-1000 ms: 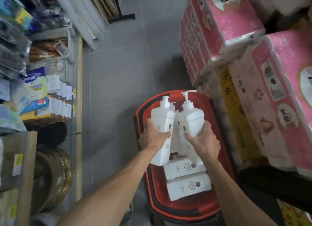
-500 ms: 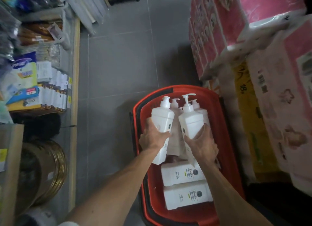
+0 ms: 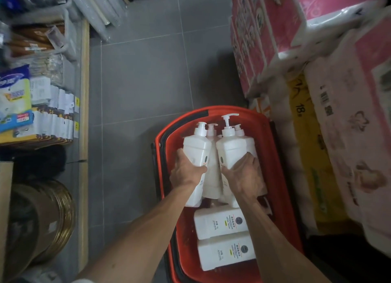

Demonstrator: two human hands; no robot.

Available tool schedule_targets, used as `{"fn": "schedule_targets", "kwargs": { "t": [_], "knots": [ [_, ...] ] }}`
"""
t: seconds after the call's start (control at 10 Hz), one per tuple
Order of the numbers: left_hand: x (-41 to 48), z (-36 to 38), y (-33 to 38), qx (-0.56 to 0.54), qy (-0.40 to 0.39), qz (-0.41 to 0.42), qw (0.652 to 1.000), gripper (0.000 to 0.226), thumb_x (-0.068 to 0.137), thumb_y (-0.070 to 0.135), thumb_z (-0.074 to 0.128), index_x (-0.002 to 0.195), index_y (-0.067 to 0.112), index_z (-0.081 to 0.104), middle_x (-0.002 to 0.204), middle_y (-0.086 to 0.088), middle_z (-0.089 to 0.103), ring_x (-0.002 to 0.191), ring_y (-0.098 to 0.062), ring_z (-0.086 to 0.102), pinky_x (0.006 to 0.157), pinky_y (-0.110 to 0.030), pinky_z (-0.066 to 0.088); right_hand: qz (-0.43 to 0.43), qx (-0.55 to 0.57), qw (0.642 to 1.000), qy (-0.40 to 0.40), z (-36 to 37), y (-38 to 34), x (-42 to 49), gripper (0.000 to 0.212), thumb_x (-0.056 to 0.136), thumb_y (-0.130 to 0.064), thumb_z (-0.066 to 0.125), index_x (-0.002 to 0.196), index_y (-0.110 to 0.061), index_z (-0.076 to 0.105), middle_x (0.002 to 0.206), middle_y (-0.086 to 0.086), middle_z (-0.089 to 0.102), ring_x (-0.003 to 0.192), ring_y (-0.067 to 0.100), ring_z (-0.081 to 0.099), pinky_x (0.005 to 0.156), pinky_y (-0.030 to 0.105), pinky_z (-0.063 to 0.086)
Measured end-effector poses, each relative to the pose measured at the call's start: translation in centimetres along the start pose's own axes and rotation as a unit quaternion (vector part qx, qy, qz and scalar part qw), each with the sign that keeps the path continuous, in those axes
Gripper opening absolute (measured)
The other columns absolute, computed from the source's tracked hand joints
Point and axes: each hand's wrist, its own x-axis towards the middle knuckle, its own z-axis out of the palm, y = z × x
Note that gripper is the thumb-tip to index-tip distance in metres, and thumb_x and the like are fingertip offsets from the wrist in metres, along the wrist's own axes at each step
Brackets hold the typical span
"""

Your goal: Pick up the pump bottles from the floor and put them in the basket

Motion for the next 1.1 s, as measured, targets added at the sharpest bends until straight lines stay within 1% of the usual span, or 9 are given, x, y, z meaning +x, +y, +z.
{"fn": "schedule_targets", "kwargs": {
  "t": [0.2, 0.3, 0.5, 0.6, 0.7, 0.8, 0.9, 1.0, 1.1],
  "knots": [
    [0.0, 0.7, -0.4, 0.005, -0.001, 0.006, 1.000, 0.077, 0.070, 0.037, 0.084, 0.124, 0.020, 0.033, 0.120, -0.002, 0.057, 0.106, -0.032, 0.061, 0.072, -0.035, 0.044, 0.003, 0.003, 1.000, -0.012, 0.9, 0.6, 0.1, 0.081, 0.067, -0.051, 0.081, 0.127, -0.011, 0.045, 0.125, 0.007, 0.054, 0.116, 0.028, 0.055, 0.089, 0.045, 0.051],
    [0.1, 0.5, -0.7, 0.015, -0.003, 0.003, 1.000, 0.080, 0.070, 0.043, 0.083, 0.127, 0.019, 0.033, 0.120, -0.002, 0.058, 0.105, -0.033, 0.062, 0.075, -0.037, 0.049, 0.011, 0.006, 1.000, -0.015, 0.9, 0.7, -0.2, 0.084, 0.071, -0.053, 0.081, 0.132, -0.010, 0.043, 0.129, 0.007, 0.052, 0.119, 0.028, 0.053, 0.091, 0.045, 0.049],
    [0.3, -0.1, -1.0, 0.042, -0.007, 0.010, 0.999, 0.081, 0.071, 0.054, 0.080, 0.128, 0.017, 0.036, 0.125, -0.004, 0.060, 0.107, -0.034, 0.063, 0.083, -0.043, 0.054, 0.021, -0.006, 1.000, 0.001, 1.3, 0.4, -0.8, 0.073, 0.069, -0.042, 0.084, 0.120, -0.007, 0.046, 0.117, 0.010, 0.053, 0.107, 0.032, 0.055, 0.081, 0.041, 0.047],
    [0.4, -0.4, -1.0, 0.071, -0.015, 0.020, 0.997, 0.081, 0.073, 0.057, 0.079, 0.128, 0.016, 0.036, 0.126, -0.005, 0.059, 0.108, -0.035, 0.062, 0.079, -0.039, 0.051, 0.021, -0.009, 1.000, -0.009, 1.2, 0.5, -0.7, 0.073, 0.069, -0.043, 0.084, 0.120, -0.010, 0.043, 0.118, 0.007, 0.052, 0.107, 0.029, 0.054, 0.079, 0.040, 0.047],
    [0.3, -0.8, -1.1, 0.093, -0.012, 0.036, 0.995, 0.085, 0.077, 0.056, 0.077, 0.137, 0.016, 0.033, 0.132, -0.004, 0.056, 0.112, -0.035, 0.061, 0.076, -0.037, 0.046, 0.024, -0.022, 0.999, -0.018, 1.0, 0.2, -1.0, 0.068, 0.071, -0.044, 0.081, 0.117, -0.012, 0.042, 0.114, 0.005, 0.052, 0.101, 0.028, 0.058, 0.075, 0.039, 0.049],
    [-0.3, -1.3, -1.2, 0.065, -0.013, 0.045, 0.997, 0.091, 0.080, 0.049, 0.078, 0.147, 0.017, 0.027, 0.139, -0.006, 0.051, 0.119, -0.036, 0.058, 0.084, -0.041, 0.049, 0.044, -0.013, 0.999, -0.023, 0.7, 0.1, -1.3, 0.061, 0.075, -0.042, 0.076, 0.118, -0.014, 0.041, 0.113, 0.005, 0.054, 0.099, 0.029, 0.060, 0.077, 0.038, 0.051],
    [-0.7, -2.0, -1.9, 0.060, 0.001, 0.088, 0.994, 0.080, 0.084, 0.035, 0.077, 0.149, 0.021, 0.032, 0.141, -0.005, 0.048, 0.119, -0.034, 0.057, 0.091, -0.046, 0.053, 0.047, 0.025, 0.997, -0.060, -0.5, 0.2, -2.0, 0.057, 0.086, -0.028, 0.068, 0.134, -0.015, 0.041, 0.125, 0.009, 0.053, 0.109, 0.031, 0.058, 0.087, 0.042, 0.049],
    [-1.7, -3.0, -1.9, 0.072, -0.016, 0.180, 0.981, 0.059, 0.085, 0.023, 0.074, 0.137, 0.027, 0.047, 0.133, -0.001, 0.049, 0.118, -0.025, 0.053, 0.087, -0.039, 0.051, 0.034, 0.098, 0.993, -0.064, -3.1, 0.8, -3.7, 0.060, 0.088, -0.027, 0.069, 0.142, -0.019, 0.044, 0.136, 0.009, 0.051, 0.116, 0.030, 0.056, 0.088, 0.038, 0.047],
    [-3.9, -4.8, -0.8, 0.093, -0.066, 0.273, 0.955, 0.057, 0.084, 0.021, 0.076, 0.133, 0.030, 0.050, 0.129, 0.001, 0.052, 0.120, -0.024, 0.048, 0.093, -0.044, 0.049, 0.027, 0.081, 0.995, -0.050, -6.1, 1.2, -7.1, 0.064, 0.085, -0.027, 0.069, 0.144, -0.022, 0.044, 0.141, 0.004, 0.051, 0.122, 0.026, 0.055, 0.093, 0.039, 0.048]
  ]
}}
